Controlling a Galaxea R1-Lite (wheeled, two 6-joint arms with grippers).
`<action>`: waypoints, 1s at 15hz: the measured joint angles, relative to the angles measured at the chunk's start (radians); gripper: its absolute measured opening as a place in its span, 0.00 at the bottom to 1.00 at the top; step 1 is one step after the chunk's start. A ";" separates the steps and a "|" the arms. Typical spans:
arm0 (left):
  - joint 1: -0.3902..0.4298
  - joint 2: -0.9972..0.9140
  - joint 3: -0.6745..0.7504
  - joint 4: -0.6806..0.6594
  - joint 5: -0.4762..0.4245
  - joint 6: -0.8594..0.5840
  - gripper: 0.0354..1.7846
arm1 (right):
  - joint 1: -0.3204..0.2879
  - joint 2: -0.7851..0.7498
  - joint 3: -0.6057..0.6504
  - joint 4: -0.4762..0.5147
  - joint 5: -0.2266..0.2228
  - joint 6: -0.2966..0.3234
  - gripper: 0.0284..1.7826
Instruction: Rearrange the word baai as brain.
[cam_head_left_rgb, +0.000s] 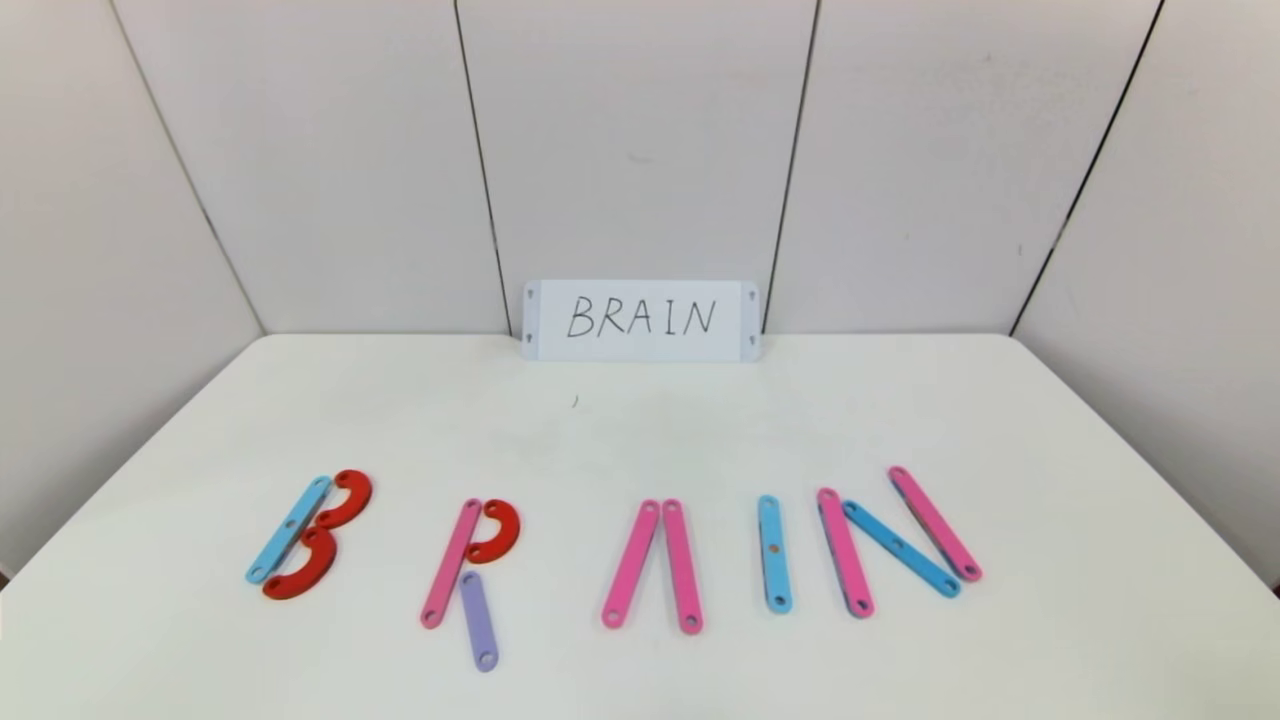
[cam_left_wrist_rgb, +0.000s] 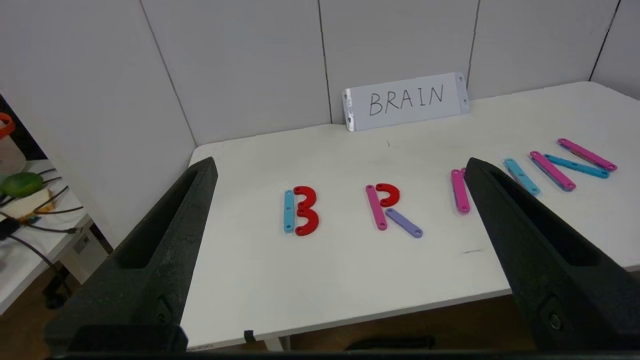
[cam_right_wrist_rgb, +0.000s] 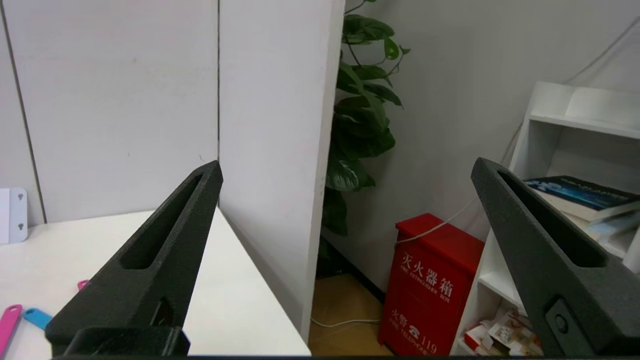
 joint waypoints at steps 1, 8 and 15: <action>0.000 -0.022 -0.002 0.014 -0.016 0.008 0.97 | 0.000 -0.018 -0.006 0.001 -0.005 0.003 0.97; 0.028 -0.214 0.124 0.098 -0.047 0.004 0.97 | 0.002 -0.048 -0.016 -0.004 0.009 0.051 0.97; 0.029 -0.274 0.323 -0.261 0.056 -0.205 0.97 | 0.003 -0.048 0.204 -0.194 0.164 0.334 0.97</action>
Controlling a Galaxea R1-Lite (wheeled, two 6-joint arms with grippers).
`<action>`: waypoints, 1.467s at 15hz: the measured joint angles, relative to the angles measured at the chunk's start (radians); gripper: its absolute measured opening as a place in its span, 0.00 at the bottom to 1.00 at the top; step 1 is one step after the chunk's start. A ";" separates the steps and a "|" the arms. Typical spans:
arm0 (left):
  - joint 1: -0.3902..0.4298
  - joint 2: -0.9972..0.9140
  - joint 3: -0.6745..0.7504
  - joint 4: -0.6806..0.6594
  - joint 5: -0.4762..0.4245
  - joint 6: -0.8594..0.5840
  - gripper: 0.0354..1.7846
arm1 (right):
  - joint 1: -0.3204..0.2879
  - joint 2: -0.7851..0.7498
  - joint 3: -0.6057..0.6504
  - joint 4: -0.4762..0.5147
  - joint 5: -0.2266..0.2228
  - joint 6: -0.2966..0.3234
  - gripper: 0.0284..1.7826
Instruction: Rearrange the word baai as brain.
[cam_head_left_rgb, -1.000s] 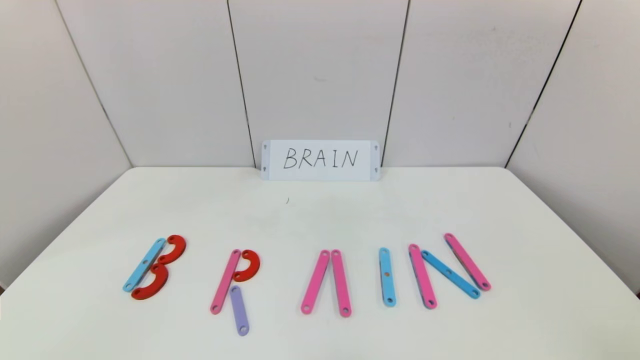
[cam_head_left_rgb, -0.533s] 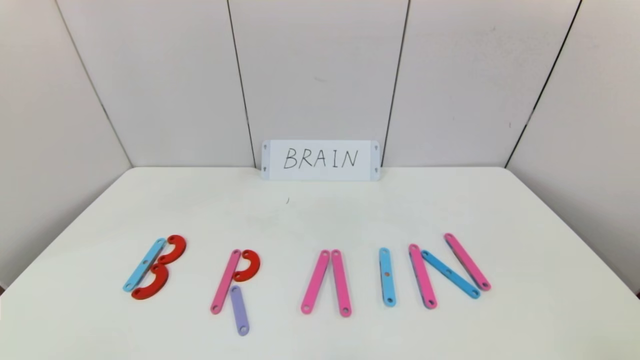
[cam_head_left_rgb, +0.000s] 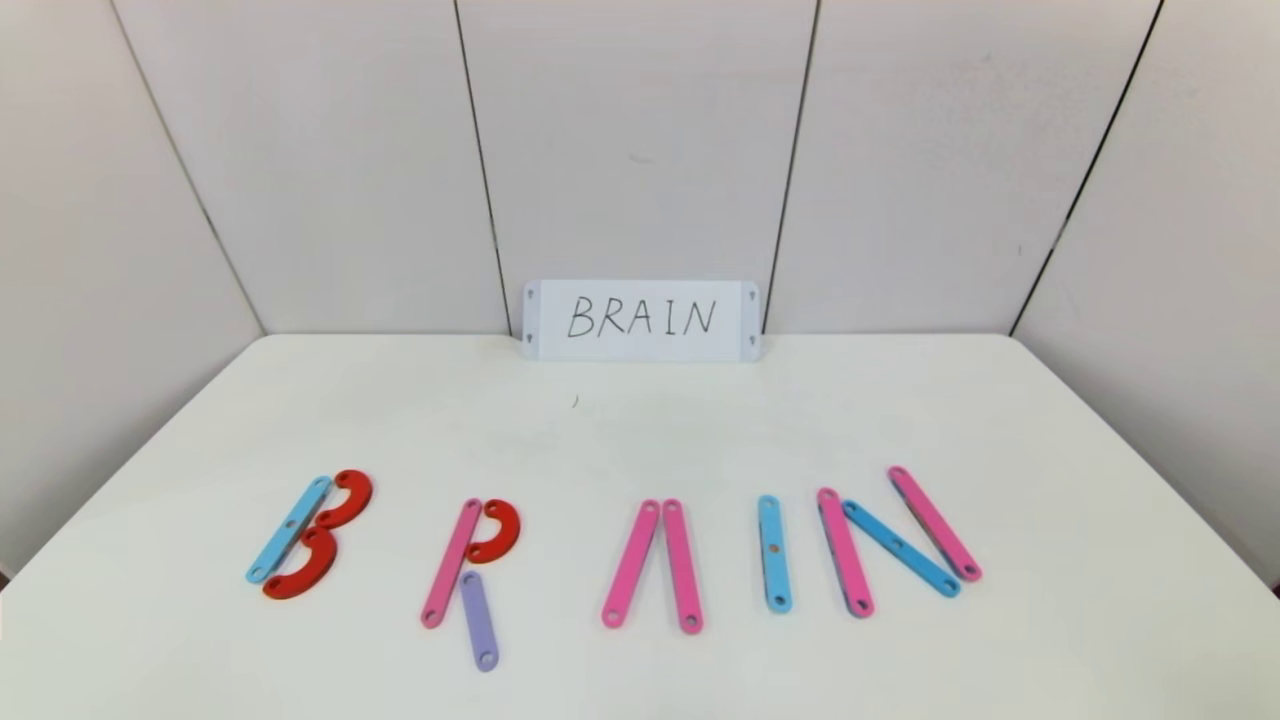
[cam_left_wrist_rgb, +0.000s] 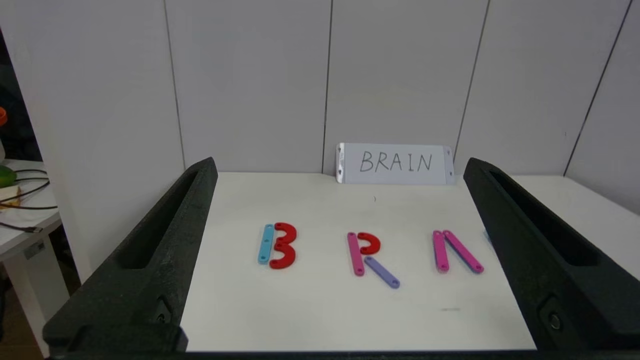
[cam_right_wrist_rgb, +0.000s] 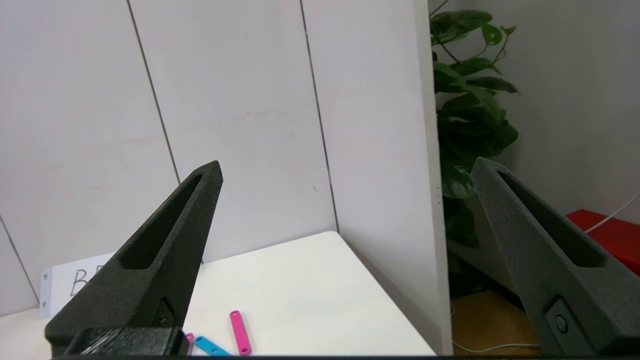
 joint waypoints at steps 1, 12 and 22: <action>0.000 0.000 0.086 -0.106 0.032 -0.033 0.97 | 0.000 0.000 0.086 -0.070 0.004 0.003 0.97; 0.000 0.000 1.130 -1.142 0.117 0.081 0.97 | 0.000 0.000 1.016 -0.844 0.181 -0.204 0.97; 0.000 0.000 1.183 -1.140 0.103 0.102 0.97 | 0.000 0.000 1.017 -0.529 0.311 -0.088 0.97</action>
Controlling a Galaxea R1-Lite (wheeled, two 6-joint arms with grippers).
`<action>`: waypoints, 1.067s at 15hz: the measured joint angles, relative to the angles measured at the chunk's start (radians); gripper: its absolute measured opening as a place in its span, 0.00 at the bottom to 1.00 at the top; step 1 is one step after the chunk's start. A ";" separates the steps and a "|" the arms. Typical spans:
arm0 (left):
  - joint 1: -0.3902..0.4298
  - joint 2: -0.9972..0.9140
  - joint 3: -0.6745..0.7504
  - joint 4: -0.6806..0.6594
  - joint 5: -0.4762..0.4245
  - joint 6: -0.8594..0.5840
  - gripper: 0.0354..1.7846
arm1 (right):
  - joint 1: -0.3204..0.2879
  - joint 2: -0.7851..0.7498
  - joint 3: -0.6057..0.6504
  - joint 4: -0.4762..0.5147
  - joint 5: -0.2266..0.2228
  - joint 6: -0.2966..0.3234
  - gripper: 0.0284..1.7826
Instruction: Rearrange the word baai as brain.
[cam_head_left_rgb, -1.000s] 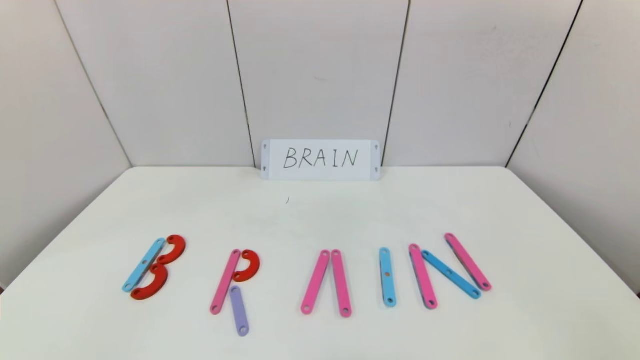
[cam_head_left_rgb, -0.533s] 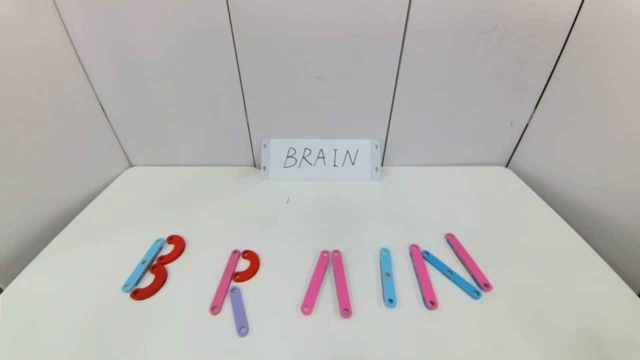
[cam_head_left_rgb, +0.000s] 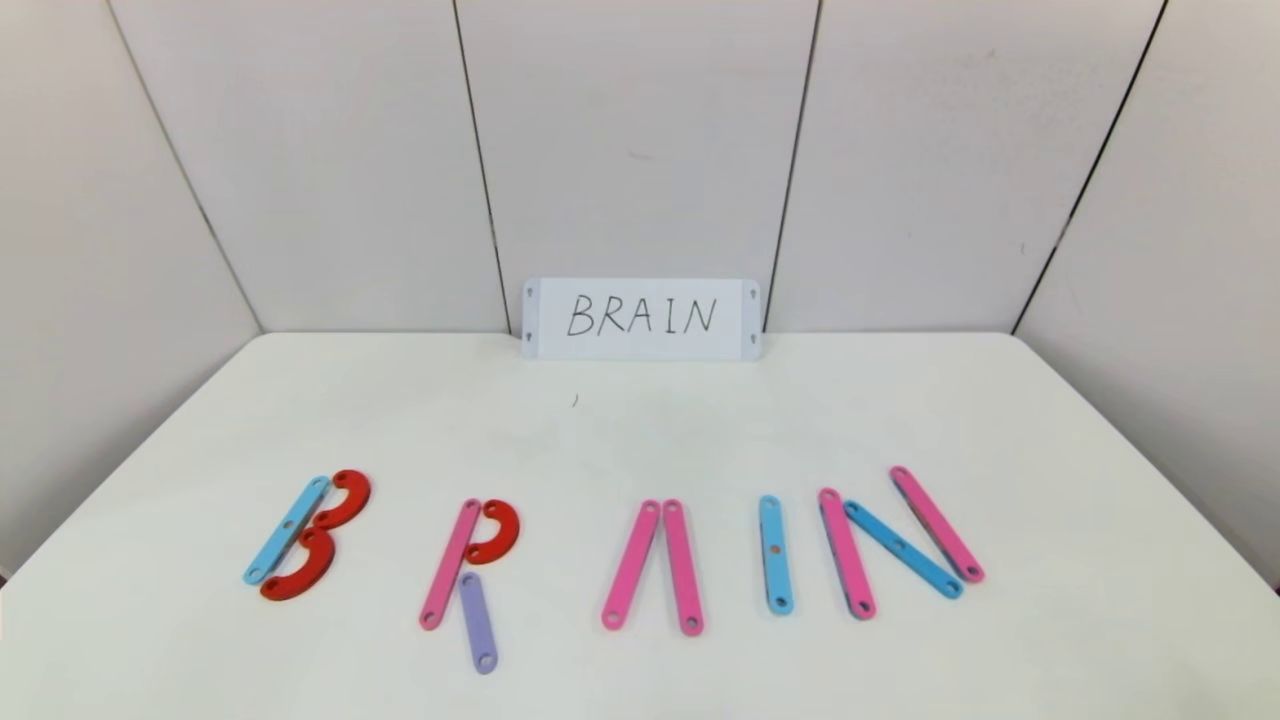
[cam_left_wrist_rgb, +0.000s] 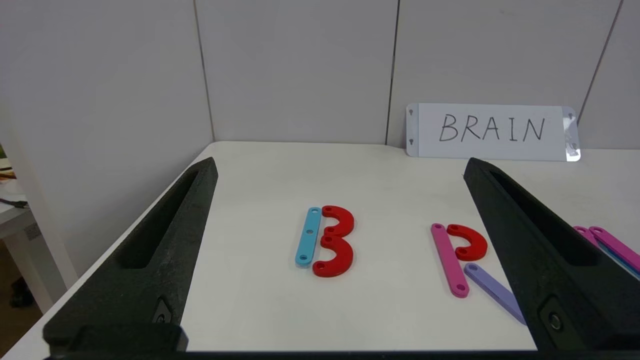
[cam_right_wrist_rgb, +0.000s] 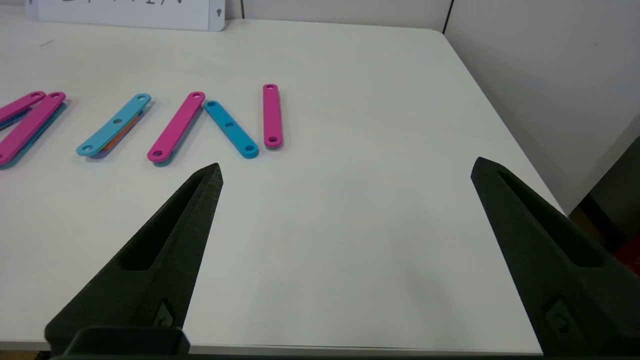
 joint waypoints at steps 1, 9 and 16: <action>0.000 0.000 0.000 0.011 -0.016 -0.003 0.97 | 0.000 0.000 -0.001 -0.001 0.000 0.005 0.97; 0.000 0.000 -0.001 0.301 -0.080 0.069 0.97 | 0.000 0.000 0.001 -0.005 0.002 0.007 0.97; 0.000 0.000 0.001 0.318 -0.078 0.092 0.97 | 0.000 0.000 0.000 -0.003 0.001 0.011 0.97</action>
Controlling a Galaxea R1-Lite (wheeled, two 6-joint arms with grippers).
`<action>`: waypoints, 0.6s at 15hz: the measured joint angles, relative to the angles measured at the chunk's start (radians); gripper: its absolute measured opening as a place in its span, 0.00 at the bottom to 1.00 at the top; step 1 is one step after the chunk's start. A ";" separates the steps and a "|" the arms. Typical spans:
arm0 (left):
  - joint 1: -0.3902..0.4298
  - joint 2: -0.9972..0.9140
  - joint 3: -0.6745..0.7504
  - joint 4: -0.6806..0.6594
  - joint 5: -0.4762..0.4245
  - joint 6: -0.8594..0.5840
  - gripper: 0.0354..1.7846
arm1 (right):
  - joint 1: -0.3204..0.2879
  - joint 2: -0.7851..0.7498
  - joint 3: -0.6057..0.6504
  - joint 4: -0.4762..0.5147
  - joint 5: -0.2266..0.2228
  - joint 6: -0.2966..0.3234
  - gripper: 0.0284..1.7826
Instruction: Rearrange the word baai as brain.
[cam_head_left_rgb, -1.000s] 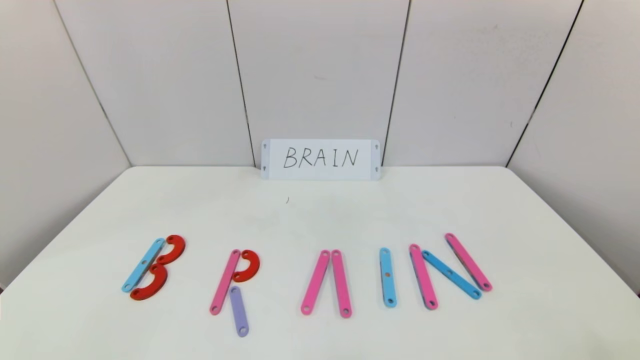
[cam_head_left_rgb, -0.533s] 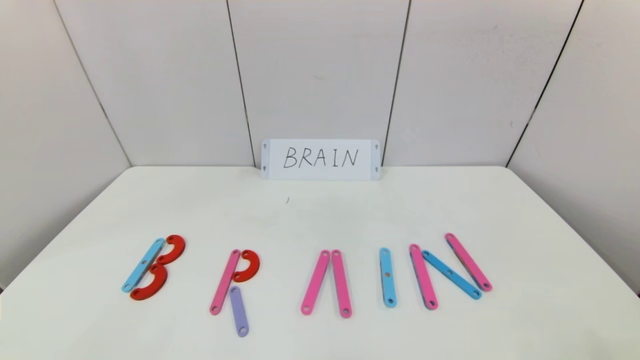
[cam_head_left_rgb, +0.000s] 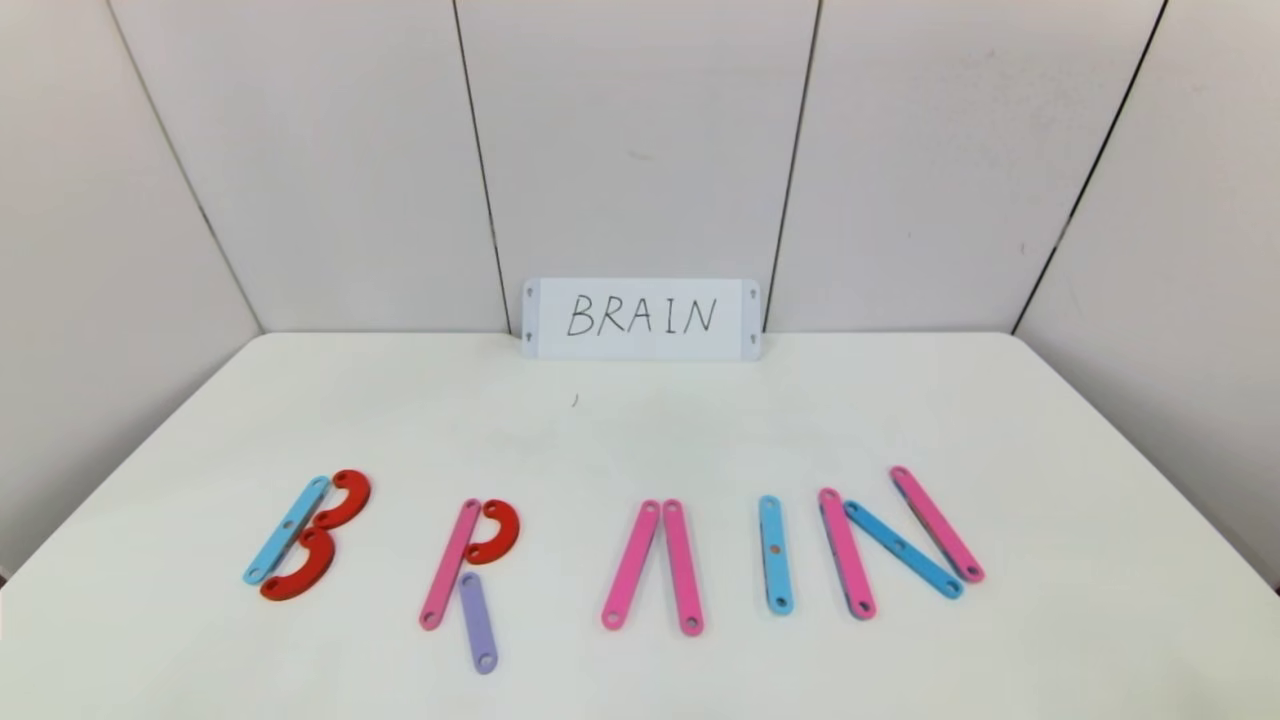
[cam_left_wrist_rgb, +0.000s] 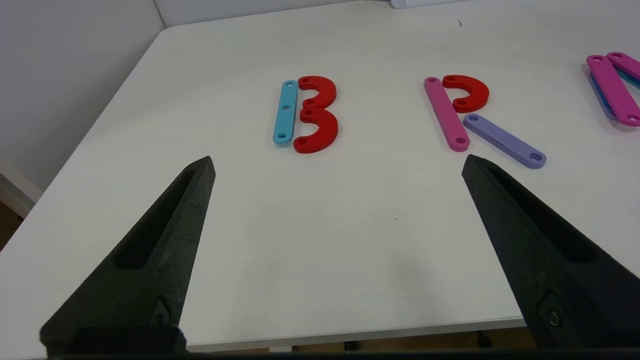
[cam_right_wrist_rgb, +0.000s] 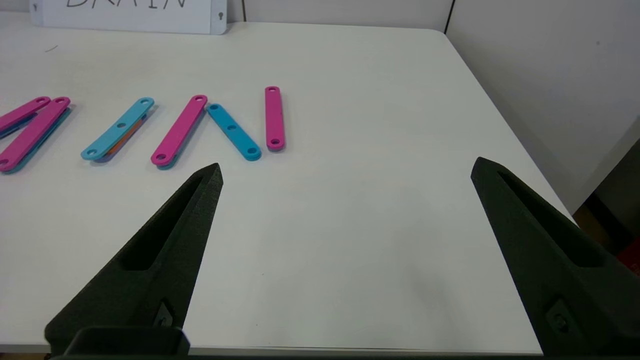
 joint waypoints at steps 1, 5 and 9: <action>0.000 0.000 0.000 0.000 0.001 -0.005 0.97 | 0.000 0.000 0.000 0.000 0.000 0.000 0.97; 0.000 0.000 0.000 0.000 0.001 -0.007 0.97 | 0.000 0.000 0.000 0.000 -0.001 0.000 0.97; 0.000 -0.001 0.000 0.000 0.002 -0.007 0.97 | 0.000 0.000 0.000 0.000 -0.018 0.001 0.97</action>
